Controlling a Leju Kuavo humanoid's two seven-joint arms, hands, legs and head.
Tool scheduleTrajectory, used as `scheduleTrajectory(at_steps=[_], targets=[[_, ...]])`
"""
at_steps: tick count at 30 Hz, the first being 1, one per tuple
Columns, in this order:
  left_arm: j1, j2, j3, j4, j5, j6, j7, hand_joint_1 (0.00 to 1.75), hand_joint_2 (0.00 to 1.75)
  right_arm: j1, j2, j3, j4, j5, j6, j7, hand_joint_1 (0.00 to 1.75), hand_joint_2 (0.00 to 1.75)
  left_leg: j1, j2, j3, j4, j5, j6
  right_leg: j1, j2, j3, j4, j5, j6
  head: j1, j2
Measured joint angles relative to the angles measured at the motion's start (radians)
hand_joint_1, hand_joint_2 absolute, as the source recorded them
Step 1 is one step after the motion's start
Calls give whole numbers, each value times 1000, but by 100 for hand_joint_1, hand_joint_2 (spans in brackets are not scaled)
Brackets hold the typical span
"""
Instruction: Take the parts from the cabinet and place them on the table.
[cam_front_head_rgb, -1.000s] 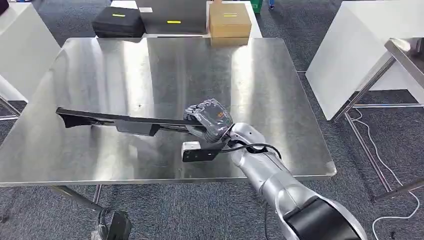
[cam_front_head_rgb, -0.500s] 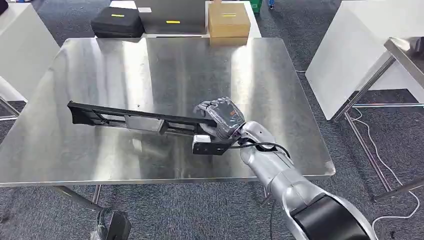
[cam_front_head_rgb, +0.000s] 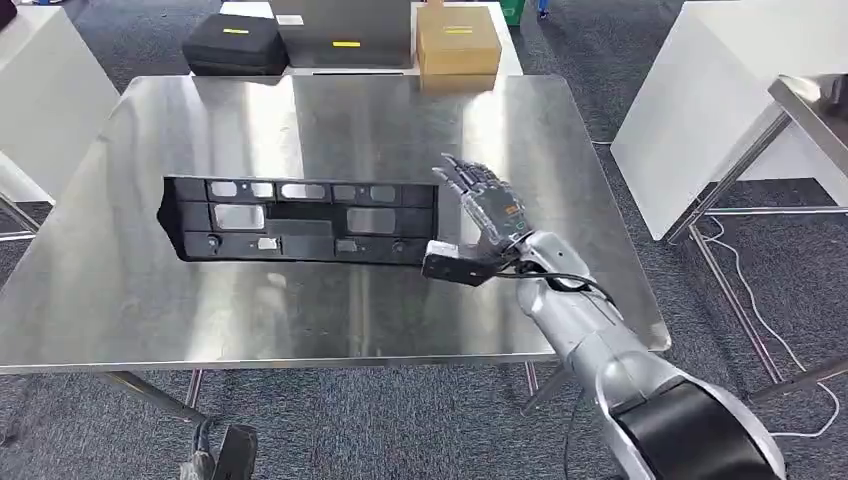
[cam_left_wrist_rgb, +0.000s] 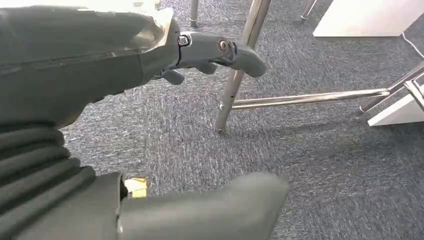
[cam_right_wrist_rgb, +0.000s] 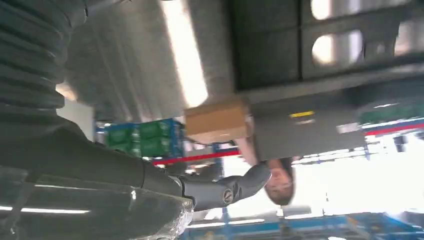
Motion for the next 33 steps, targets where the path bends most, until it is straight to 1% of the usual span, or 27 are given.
scheduleTrajectory(at_steps=[2,3,4,5,7,11,14,15,19,21,25,27,29,31,32,33], targets=[[4,2,0,0,2,0,1,0,0,-18,-34,-13,4,5,2,54,0,175,0,0,0,0,0,0,0,0,0,0,0,0,0,0],[7,2,0,0,8,0,1,0,0,-43,-56,-28,7,2,24,107,0,175,0,0,0,0,0,0,0,0,0,0,0,0,0,0],[11,2,0,0,14,0,1,0,0,-85,-85,-42,8,1,74,153,0,175,0,0,0,0,0,0,0,0,0,0,1,0,0,0],[15,3,1,0,19,0,1,0,0,-125,-108,-53,8,-1,88,176,0,175,0,0,0,0,0,0,0,0,0,0,1,0,0,0],[17,4,1,0,22,0,1,0,0,-164,-130,-66,7,2,88,194,0,175,0,0,0,0,0,0,0,0,1,0,1,0,0,0],[20,4,5,0,36,0,1,0,0,-231,-183,-91,4,18,76,266,0,175,-2,-1,0,0,0,0,0,0,1,0,1,0,0,0],[25,4,13,0,48,-1,0,0,0,-265,-229,-110,2,34,36,308,0,175,-1,-2,0,0,0,0,0,-2,1,0,1,0,0,0],[29,3,17,0,55,-2,-1,0,0,-270,-248,-117,1,50,6,328,0,175,-1,-3,0,0,0,0,0,-2,1,0,1,0,0,0],[42,2,33,0,75,-3,-1,0,0,-267,-343,-135,-14,93,-99,366,0,175,-2,-4,0,0,0,0,0,-3,3,0,-1,3,0,0],[48,1,42,0,79,-3,-1,0,0,-249,-387,-143,-33,105,-146,374,0,175,-3,-5,0,1,0,1,0,-3,3,0,-1,3,0,0],[59,1,54,0,89,0,-1,0,0,-181,-460,-169,-99,128,-186,403,0,175,-3,-5,0,1,-1,1,0,-3,3,-1,-1,3,-1,0],[64,-2,64,0,104,1,-3,0,0,-110,-511,-197,-166,155,-213,443,0,175,-3,-9,0,1,-1,2,0,-8,5,-1,-1,4,0,0],[68,-2,76,0,108,2,-4,0,0,-49,-549,-231,-220,162,-228,457,0,175,-3,-9,0,1,-1,2,0,-8,5,-1,-1,4,0,0],[66,-3,84,0,118,2,-6,0,0,27,-586,-265,-277,184,-267,476,0,175,-3,-9,1,1,-2,3,0,-9,5,-1,-2,4,-1,0],[66,-3,87,0,123,2,-6,0,0,66,-604,-287,-310,188,-280,484,0,175,-3,-10,1,1,-2,3,0,-10,6,-2,-3,7,0,0],[66,-5,92,-1,129,3,-6,0,0,126,-622,-322,-359,195,-282,489,0,175,-3,-11,1,1,-2,4,1,-11,8,-2,-4,7,0,0]])
